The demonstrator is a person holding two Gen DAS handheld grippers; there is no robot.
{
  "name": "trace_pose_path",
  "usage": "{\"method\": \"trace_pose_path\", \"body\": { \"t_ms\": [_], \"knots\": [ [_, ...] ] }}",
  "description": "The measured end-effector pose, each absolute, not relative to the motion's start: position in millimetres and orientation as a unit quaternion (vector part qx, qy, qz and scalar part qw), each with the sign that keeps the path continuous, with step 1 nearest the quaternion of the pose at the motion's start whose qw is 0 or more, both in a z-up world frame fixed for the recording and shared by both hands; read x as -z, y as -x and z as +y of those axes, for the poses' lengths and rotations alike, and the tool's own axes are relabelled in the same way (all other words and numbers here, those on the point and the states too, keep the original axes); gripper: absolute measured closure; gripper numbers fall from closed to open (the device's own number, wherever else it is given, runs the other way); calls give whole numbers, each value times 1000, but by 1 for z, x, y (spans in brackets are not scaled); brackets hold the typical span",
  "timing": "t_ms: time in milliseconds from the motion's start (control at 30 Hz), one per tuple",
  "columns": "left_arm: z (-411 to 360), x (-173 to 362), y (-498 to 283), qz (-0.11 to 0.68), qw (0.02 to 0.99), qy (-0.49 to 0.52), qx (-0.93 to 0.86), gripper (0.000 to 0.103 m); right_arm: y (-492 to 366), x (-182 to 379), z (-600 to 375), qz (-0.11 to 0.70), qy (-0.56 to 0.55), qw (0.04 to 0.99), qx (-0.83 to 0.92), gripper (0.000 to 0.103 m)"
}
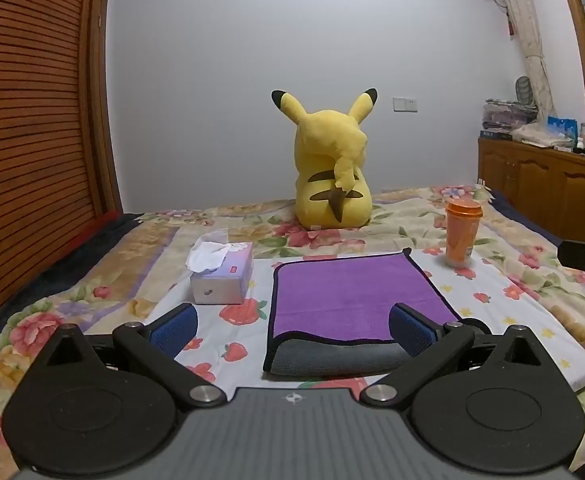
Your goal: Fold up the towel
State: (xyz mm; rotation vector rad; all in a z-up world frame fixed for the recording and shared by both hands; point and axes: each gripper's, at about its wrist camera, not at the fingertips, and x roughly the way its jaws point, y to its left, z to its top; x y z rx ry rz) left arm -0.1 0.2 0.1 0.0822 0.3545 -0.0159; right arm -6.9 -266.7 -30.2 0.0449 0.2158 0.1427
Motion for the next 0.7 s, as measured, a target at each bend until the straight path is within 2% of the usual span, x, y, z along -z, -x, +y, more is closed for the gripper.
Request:
{"method": "trace_pose_path", "body": {
  "t_ms": [700],
  "knots": [
    [1, 0, 0, 172, 984, -45, 7, 0, 6, 30, -267, 108, -24, 991, -72, 0]
  ]
}}
